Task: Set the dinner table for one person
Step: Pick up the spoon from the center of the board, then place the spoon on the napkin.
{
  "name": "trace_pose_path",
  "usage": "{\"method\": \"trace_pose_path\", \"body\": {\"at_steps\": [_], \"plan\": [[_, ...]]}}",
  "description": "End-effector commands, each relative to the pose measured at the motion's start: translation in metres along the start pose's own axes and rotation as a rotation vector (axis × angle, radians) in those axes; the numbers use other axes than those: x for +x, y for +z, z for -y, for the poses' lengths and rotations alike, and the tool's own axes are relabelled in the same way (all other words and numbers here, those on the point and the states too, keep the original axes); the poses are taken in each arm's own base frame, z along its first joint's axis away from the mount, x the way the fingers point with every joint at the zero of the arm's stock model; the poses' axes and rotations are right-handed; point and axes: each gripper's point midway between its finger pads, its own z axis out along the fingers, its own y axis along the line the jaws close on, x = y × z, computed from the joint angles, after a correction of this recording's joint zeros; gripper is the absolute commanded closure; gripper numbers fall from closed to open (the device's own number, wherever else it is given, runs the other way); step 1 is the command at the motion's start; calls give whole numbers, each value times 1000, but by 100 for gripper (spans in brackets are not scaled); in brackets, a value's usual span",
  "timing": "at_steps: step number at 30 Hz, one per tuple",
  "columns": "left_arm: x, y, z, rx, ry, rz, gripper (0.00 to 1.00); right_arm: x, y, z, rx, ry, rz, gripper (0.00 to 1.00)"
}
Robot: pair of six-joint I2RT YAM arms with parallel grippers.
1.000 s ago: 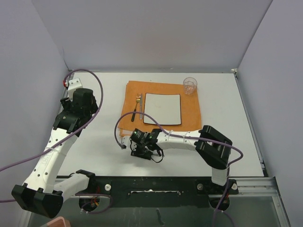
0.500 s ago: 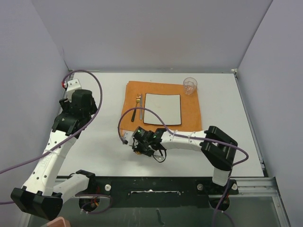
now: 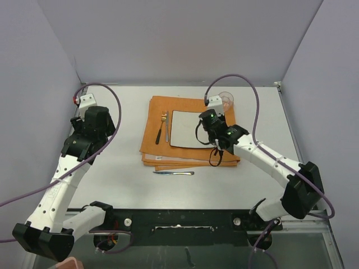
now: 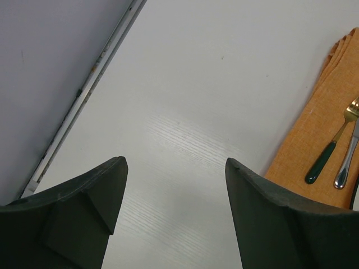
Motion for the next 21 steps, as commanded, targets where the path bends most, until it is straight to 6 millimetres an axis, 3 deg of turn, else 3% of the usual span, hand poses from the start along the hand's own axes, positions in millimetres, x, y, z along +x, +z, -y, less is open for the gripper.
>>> {"method": "trace_pose_path", "body": {"at_steps": [1, 7, 21], "plan": [[-14, -6, 6, 42, -43, 44, 31, 32, 23, 49, 208, 171, -158, 100], [-12, -7, 9, 56, -43, 33, 31, 42, 57, 62, 230, 248, -274, 100], [-11, -11, 17, 90, -38, 37, 31, 57, 106, 24, 140, 206, -354, 100]]}}
